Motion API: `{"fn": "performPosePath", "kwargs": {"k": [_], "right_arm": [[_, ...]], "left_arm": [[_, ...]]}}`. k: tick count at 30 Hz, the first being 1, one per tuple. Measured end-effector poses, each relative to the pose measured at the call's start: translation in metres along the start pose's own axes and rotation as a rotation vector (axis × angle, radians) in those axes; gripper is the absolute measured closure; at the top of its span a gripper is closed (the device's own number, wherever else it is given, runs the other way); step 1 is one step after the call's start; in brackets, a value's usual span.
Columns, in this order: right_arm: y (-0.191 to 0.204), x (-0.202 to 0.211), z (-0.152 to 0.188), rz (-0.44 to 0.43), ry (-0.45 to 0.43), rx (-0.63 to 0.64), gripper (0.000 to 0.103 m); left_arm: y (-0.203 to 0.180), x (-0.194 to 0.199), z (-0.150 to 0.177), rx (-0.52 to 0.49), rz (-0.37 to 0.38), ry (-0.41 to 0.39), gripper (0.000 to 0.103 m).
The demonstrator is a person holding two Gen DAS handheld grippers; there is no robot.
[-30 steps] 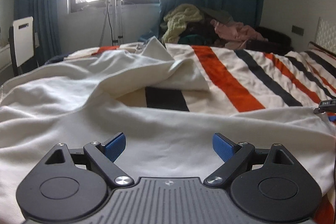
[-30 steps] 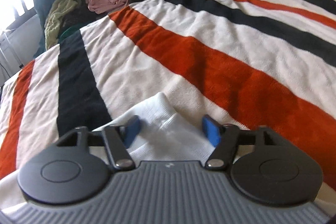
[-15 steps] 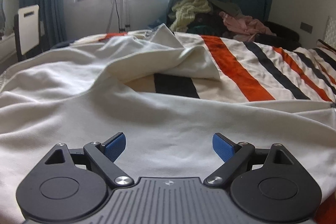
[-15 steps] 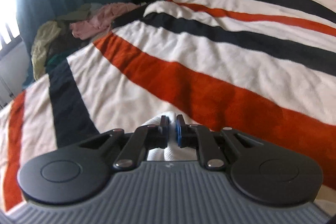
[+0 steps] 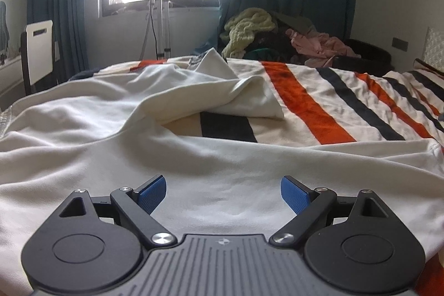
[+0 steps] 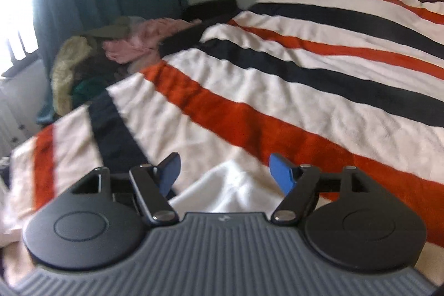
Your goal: Fold clothes
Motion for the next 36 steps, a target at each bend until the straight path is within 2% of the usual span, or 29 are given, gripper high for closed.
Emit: {"fn": "performPosePath", "kwargs": {"k": [7, 13, 19, 21, 24, 36], "right_arm": [[0.051, 0.073, 0.006, -0.197, 0.002, 0.044, 0.030], [0.093, 0.135, 0.035, -0.294, -0.106, 0.171, 0.030], [0.110, 0.160, 0.085, -0.403, -0.026, 0.220, 0.030], [0.116, 0.164, 0.093, -0.419, -0.016, 0.236, 0.030], [0.123, 0.169, 0.093, -0.425, -0.053, 0.258, 0.030], [0.116, 0.161, 0.084, -0.395, -0.042, 0.198, 0.030]], "left_arm": [[0.005, 0.018, -0.001, 0.038, 0.011, -0.027, 0.012], [0.009, 0.025, 0.000, 0.047, 0.018, -0.023, 0.012], [0.011, 0.040, -0.002, 0.037, 0.040, -0.058, 0.011], [0.010, 0.042, -0.002, 0.027, 0.031, -0.069, 0.011], [0.010, 0.041, -0.001, 0.027, 0.024, -0.067, 0.011], [0.010, 0.026, 0.012, 0.026, -0.021, -0.001, 0.011]]}}
Point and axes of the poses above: each gripper's, at about its wrist camera, not at the fingertips, and x roughly against the way its jaws point, y to its left, z to its underside, the point moved 3 cm from there along -x, roughly the way its jaws point
